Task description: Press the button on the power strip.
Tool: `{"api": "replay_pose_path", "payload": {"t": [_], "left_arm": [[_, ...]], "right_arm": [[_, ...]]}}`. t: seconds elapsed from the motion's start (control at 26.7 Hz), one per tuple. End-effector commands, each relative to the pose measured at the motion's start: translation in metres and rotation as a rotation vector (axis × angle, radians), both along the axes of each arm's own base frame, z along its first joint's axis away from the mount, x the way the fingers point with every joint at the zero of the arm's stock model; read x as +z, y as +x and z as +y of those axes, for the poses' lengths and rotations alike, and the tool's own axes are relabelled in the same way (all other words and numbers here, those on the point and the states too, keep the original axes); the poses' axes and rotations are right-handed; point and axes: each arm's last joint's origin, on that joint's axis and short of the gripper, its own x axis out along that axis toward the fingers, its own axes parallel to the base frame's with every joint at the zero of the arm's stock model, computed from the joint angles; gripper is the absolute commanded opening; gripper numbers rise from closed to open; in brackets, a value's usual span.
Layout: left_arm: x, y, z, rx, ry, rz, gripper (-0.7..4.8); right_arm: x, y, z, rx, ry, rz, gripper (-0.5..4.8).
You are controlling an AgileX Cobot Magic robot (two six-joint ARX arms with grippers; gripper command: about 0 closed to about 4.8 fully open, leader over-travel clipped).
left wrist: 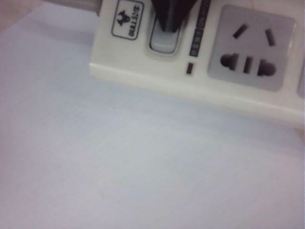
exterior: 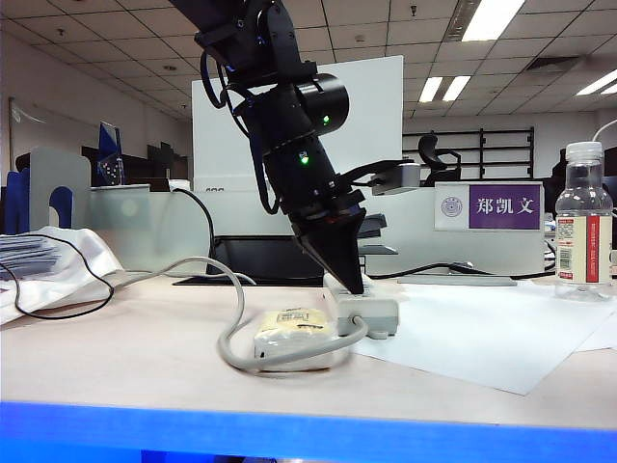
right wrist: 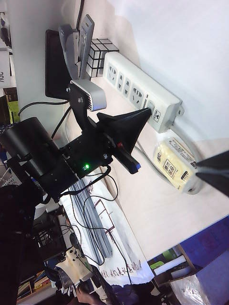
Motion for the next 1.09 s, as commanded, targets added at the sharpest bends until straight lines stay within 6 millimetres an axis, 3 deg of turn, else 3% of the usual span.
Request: {"api": "replay_pose_path", "payload": {"t": [0.04, 0.34, 0.45, 0.86, 1.09], "left_arm": [[-0.016, -0.005, 0.000, 0.007, 0.064, 0.061, -0.05], [0.051, -0.013, 0.005, 0.006, -0.063, -0.084, -0.05], [0.068, -0.017, 0.008, 0.005, -0.100, -0.107, -0.05], [0.079, -0.023, 0.023, 0.025, -0.092, -0.035, -0.04], [0.112, -0.036, 0.047, 0.055, -0.090, -0.047, -0.04]], "right_arm": [[0.001, 0.000, 0.000, 0.007, -0.003, -0.012, 0.03], [0.001, 0.000, 0.000, 0.006, -0.003, -0.012, 0.03], [0.001, 0.000, 0.000, 0.006, -0.003, -0.012, 0.03], [0.001, 0.000, 0.000, 0.007, -0.003, -0.013, 0.03], [0.003, 0.000, 0.000, 0.005, 0.010, -0.013, 0.03]]}}
